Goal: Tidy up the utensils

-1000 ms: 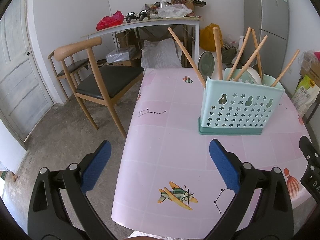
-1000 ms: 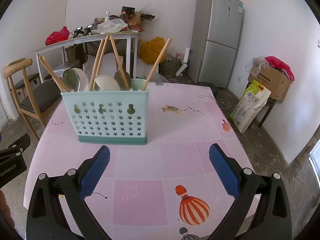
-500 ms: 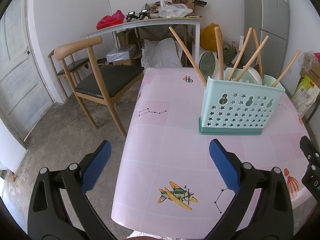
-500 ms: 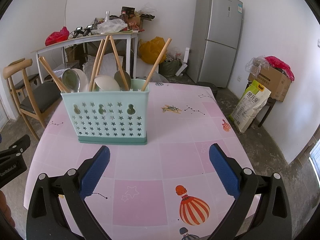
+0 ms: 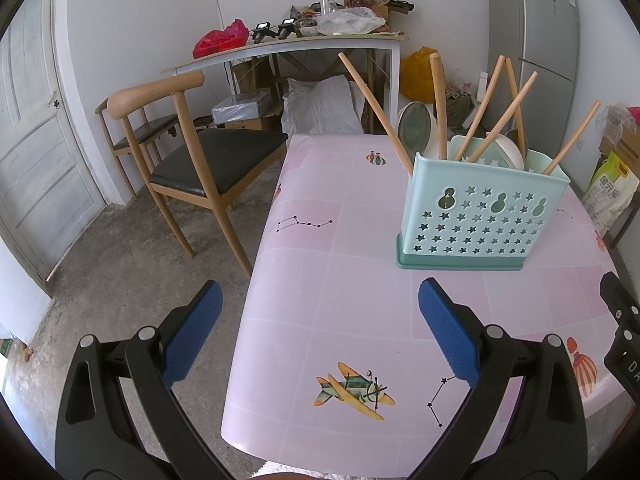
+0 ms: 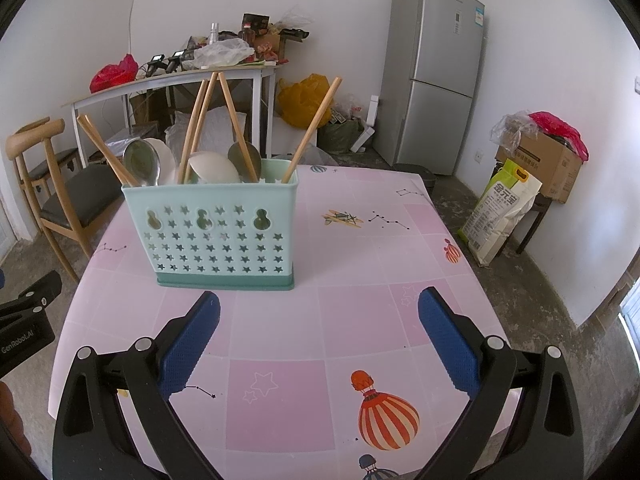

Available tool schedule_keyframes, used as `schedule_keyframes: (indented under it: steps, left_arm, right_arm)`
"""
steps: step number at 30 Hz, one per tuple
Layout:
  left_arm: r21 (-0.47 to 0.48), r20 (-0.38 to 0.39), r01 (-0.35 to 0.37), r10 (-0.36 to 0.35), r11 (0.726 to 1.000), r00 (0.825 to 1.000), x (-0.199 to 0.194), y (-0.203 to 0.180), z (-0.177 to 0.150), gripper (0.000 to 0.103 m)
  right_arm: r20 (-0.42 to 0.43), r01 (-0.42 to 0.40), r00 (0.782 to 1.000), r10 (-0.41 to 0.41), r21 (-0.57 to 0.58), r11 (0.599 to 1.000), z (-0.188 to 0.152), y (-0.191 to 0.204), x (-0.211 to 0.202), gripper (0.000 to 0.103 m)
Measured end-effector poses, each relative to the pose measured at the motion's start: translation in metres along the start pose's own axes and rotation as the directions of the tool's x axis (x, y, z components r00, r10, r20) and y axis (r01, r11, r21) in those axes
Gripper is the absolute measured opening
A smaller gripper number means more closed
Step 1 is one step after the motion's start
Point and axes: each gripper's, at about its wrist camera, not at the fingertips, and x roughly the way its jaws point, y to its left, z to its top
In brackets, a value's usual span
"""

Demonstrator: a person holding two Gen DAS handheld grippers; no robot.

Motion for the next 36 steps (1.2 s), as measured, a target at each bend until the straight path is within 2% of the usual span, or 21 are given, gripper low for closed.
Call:
schedule_keyframes:
  steps: [36]
  left_arm:
    - [-0.005,-0.008,0.006,-0.006,1.000,1.000,0.0019,0.0033,0.0012,0.095]
  right_arm:
    - [0.000,0.001,1.000,-0.001,0.002,1.000,0.0006,0.0003,-0.0009,0.097]
